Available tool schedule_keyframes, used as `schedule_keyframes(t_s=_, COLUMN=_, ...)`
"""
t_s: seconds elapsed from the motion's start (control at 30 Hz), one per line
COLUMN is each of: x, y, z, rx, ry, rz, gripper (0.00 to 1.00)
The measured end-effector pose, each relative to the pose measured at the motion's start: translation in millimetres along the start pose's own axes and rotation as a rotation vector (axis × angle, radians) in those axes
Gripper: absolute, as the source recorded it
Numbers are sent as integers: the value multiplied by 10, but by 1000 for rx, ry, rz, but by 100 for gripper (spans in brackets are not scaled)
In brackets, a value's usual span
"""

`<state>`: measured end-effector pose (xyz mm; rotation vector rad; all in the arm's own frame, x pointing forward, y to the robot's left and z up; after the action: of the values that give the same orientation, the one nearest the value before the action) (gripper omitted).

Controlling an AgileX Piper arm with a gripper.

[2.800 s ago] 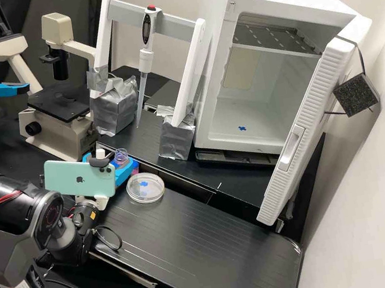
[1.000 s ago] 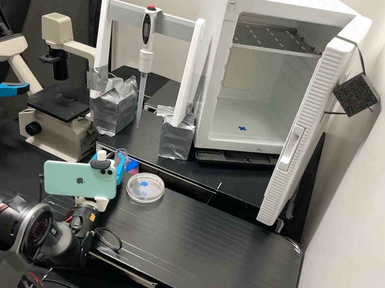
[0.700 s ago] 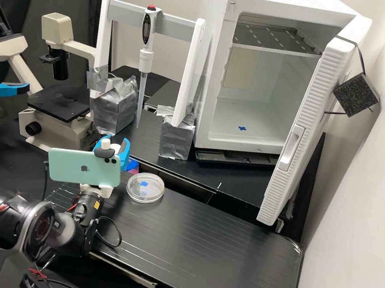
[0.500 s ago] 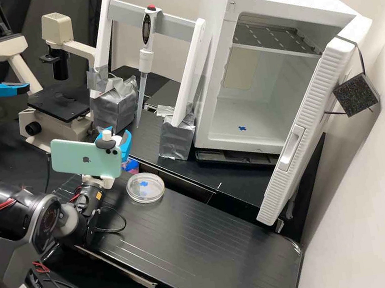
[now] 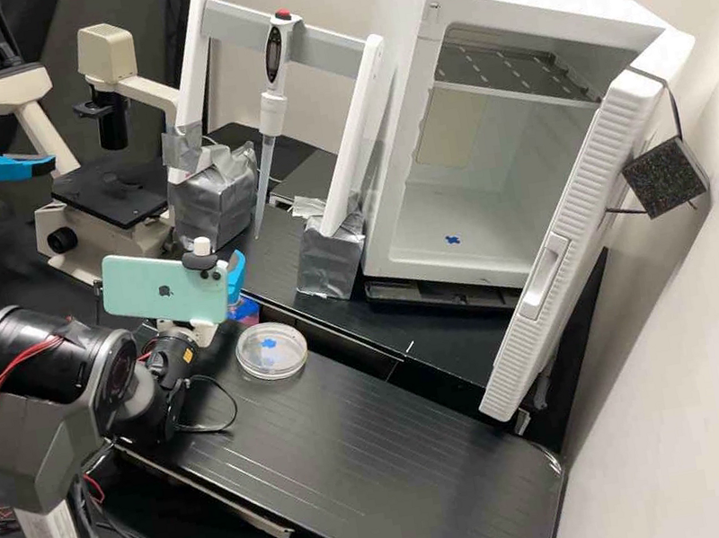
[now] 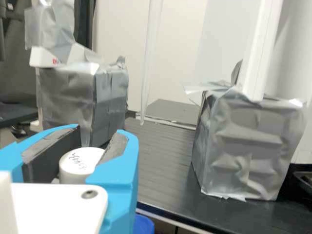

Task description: Close the bottle

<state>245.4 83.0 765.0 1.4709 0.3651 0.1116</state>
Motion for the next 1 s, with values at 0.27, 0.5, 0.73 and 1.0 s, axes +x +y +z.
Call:
schedule_keyframes(t_s=0.27, x=38, y=-12, z=31, rx=-6, ry=-12, rz=11, gripper=0)
schedule_keyframes(t_s=0.5, x=37, y=-6, z=27, rx=-5, ry=-8, rz=17, gripper=0)
schedule_keyframes(t_s=0.73, x=41, y=-12, z=34, rx=-5, ry=-7, rz=20, gripper=0)
schedule_keyframes(t_s=1.0, x=-4, y=16, z=123, rx=-8, ry=-37, rz=36, gripper=0)
